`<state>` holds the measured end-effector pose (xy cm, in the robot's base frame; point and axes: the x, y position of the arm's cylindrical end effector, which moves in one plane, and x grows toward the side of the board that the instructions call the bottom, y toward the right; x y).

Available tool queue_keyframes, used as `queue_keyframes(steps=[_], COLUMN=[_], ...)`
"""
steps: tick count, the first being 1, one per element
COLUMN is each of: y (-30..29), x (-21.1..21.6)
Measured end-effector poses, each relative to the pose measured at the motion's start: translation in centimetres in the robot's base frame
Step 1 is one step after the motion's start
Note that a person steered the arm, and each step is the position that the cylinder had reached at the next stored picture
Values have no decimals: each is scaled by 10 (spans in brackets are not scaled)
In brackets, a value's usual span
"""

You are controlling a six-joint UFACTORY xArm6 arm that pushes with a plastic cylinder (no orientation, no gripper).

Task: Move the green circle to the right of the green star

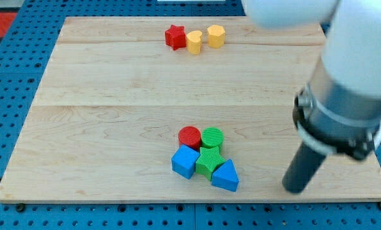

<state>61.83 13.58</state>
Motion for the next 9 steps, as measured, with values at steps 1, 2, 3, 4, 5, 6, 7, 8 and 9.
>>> queue_keyframes(steps=[1,2,3,4,5,6,7,8,9], y=[-88,-121,-122,-127,-124,-124,-124,-108,-74], x=[-7,-65,-107,-115,-112,-139,-170,-198,-203])
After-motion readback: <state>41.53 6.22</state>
